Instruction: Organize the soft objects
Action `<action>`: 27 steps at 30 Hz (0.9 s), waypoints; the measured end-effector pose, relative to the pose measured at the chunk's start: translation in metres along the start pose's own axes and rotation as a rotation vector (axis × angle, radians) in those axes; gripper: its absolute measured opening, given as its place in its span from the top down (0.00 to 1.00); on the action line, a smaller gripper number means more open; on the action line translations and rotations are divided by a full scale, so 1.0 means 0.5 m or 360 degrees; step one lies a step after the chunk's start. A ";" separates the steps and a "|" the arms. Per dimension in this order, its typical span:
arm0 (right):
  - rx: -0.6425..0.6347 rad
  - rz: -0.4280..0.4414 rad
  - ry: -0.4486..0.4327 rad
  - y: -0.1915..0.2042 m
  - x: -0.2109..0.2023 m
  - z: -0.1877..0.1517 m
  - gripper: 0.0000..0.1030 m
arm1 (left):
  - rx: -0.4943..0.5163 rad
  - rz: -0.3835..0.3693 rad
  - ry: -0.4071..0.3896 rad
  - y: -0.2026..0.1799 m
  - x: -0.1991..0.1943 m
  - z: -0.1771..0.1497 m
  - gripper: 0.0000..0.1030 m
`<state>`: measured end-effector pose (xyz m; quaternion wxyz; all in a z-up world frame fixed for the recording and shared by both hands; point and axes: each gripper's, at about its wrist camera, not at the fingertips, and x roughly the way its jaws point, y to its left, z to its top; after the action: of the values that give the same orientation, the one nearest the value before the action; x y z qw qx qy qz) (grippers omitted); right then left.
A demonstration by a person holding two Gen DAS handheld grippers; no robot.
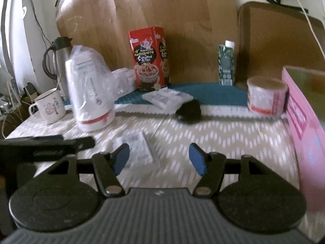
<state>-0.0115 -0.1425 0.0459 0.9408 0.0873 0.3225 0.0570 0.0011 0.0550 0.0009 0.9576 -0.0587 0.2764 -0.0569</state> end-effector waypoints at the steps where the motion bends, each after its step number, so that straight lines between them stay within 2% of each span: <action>1: -0.0011 -0.0037 -0.0006 -0.006 0.022 0.013 0.35 | -0.0009 0.0003 -0.0001 0.001 -0.002 -0.001 0.00; 7: -0.0040 -0.0201 0.0117 -0.049 0.171 0.071 0.35 | -0.0043 0.0004 0.0005 0.005 0.004 0.001 0.01; 10: -0.0048 -0.0201 0.0208 -0.065 0.217 0.079 0.35 | -0.0060 -0.0011 0.0004 0.009 0.005 0.001 0.01; 11: -0.0058 -0.0193 0.0198 -0.064 0.215 0.081 0.45 | -0.0064 -0.0018 0.0004 0.010 0.005 0.001 0.01; 12: -0.0062 -0.0166 0.0216 -0.064 0.213 0.083 0.50 | -0.0066 -0.0025 0.0007 0.011 0.005 0.000 0.01; 16: -0.0112 -0.0136 0.0216 -0.062 0.154 0.055 0.50 | -0.0075 -0.0071 0.0021 0.013 0.005 -0.001 0.04; 21: -0.0127 -0.0048 0.0198 -0.056 0.005 -0.026 0.50 | -0.0089 -0.0259 0.0039 0.008 -0.018 -0.006 0.03; 24: -0.0029 0.0027 0.0179 -0.064 -0.075 -0.074 0.50 | -0.0149 -0.0525 0.0113 -0.035 -0.041 -0.010 0.04; 25: 0.0040 0.0058 0.0171 -0.073 -0.100 -0.089 0.50 | -0.0135 -0.0624 0.0149 -0.060 -0.047 -0.010 0.05; 27: 0.0191 0.0094 0.0127 -0.089 -0.141 -0.118 0.50 | -0.0057 -0.0746 0.0196 -0.115 -0.060 -0.010 0.11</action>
<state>-0.1010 -0.1902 0.0328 0.9181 0.1508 0.3600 0.0686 -0.0312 0.0021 0.0207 0.8983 -0.1347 0.3141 -0.2761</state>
